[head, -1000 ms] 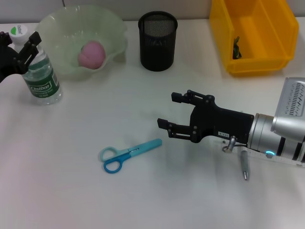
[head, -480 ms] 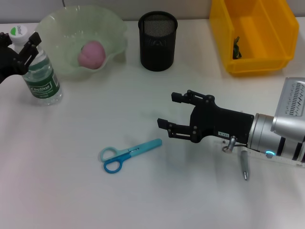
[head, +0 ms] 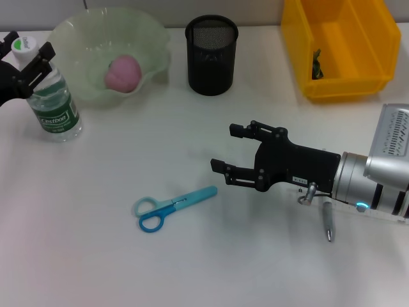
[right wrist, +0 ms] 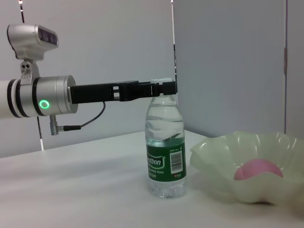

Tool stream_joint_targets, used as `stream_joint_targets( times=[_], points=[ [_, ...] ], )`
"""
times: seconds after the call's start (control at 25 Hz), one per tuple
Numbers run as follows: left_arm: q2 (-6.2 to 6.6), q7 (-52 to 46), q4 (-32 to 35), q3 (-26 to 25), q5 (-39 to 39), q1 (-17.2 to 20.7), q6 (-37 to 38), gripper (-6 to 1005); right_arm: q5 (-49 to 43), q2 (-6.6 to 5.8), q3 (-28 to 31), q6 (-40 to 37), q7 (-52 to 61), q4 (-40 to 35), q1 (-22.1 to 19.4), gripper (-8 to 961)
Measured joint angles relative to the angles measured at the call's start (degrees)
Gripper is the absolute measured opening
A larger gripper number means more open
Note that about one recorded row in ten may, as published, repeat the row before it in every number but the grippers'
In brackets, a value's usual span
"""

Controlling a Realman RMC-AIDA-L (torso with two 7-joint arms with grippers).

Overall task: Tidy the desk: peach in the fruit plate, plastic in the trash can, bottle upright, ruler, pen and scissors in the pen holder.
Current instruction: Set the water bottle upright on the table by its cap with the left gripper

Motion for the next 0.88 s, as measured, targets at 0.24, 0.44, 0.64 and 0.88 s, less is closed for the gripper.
stream_joint_targets(
  times=[0.24,0.44,0.64,0.88],
  points=[
    [0.0,-0.04,0.01,0.05,0.0,0.06,0.06,690,-0.05,0.0,0.0,-0.08,0.0,0.0,0.0,795],
    [0.0,-0.32,0.02,0.03,0.0,0.07,0.16,691,-0.06,0.0,0.0,-0.2,0.0,0.0,0.0,795],
    [0.05,-0.36,0.03,0.03,0.0,0.07,0.22,693,-0.06,0.0,0.0,-0.22,0.0,0.0,0.0,795],
    [0.08,-0.52,0.17,0.03,-0.02,0.14,0.22,695,-0.06,0.0,0.0,-0.22,0.04,0.0,0.0,795]
  ],
)
